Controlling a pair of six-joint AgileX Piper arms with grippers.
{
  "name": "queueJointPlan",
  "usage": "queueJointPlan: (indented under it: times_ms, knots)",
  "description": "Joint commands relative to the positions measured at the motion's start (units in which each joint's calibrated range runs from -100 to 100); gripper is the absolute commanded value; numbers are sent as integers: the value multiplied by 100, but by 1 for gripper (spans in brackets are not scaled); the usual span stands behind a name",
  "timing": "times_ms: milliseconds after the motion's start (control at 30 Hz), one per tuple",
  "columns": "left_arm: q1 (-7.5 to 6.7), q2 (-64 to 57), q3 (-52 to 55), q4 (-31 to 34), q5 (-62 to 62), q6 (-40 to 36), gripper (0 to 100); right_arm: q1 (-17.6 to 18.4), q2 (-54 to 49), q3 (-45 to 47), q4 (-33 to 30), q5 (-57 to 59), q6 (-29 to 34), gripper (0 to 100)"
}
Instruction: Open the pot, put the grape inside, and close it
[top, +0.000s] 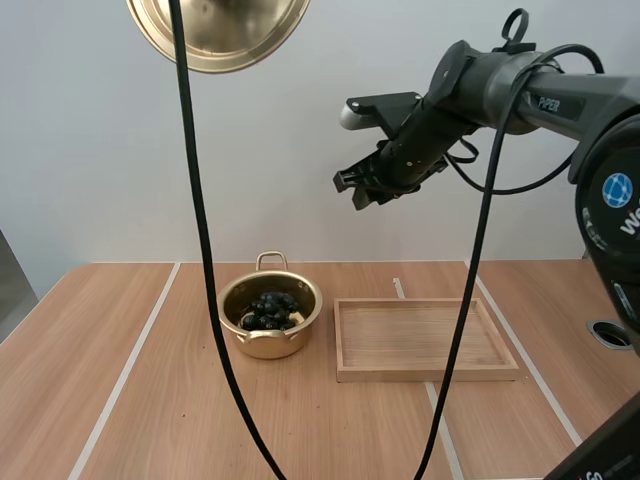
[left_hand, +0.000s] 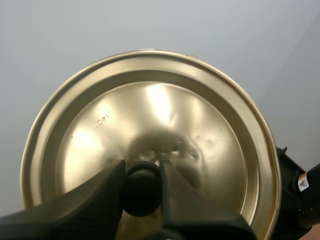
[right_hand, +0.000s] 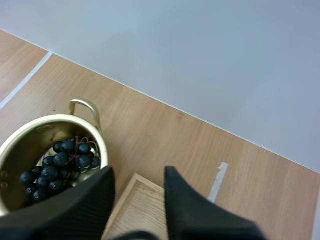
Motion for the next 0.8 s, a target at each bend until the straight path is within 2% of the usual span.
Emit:
queueJointPlan:
  times_ms: [0,300,600,767]
  knots:
    - [14,202,151,10,9,48,0,-227,-227,11,-22,215,10,0]
    - [14,730,742,10,9,195,0,-657,-831,11,-22,252,10,0]
    - [14,1270,1586,-12,-118,320,0,-663,-1322,11,63,252,10,0]
    - [14,1628,2153,-23,-629,343,0,-663,-1388,11,237,326,10,0]
